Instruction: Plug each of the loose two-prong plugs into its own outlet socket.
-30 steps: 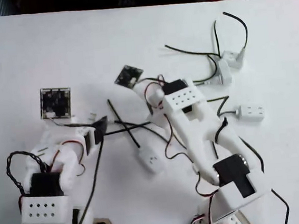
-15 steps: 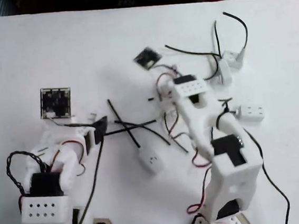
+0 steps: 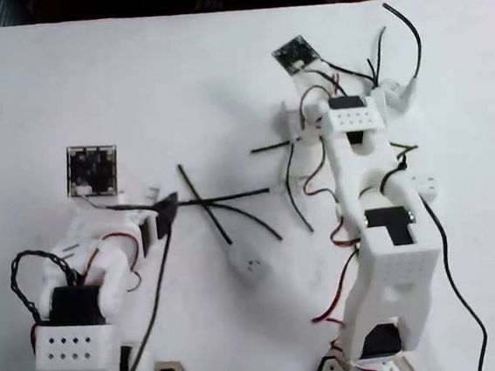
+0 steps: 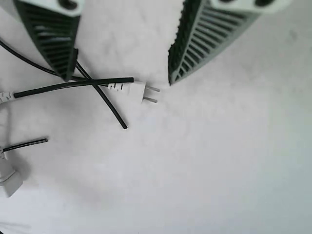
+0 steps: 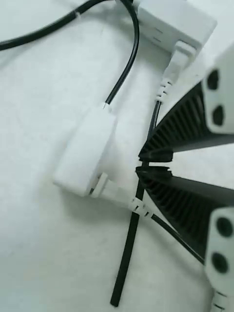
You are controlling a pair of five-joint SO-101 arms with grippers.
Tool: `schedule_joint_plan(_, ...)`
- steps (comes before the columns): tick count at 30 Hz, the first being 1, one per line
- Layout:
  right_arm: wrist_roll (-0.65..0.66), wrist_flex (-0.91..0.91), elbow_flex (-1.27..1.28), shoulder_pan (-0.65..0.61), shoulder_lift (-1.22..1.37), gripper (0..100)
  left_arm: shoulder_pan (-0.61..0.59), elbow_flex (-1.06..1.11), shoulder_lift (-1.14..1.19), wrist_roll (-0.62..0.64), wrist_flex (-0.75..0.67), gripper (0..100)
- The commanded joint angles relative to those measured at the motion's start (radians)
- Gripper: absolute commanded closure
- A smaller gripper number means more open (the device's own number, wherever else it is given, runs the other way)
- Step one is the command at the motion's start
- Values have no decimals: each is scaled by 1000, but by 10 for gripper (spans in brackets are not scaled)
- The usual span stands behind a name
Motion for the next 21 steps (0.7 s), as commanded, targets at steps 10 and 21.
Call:
schedule_joint_plan(10, -69, 553, -41, -219, -231, 883, -8, -6, -22, 8, -25, 706)
schedule_joint_plan(21, -69, 558, -41, -380, -76, 748, -8, -6, -22, 8, -23, 706)
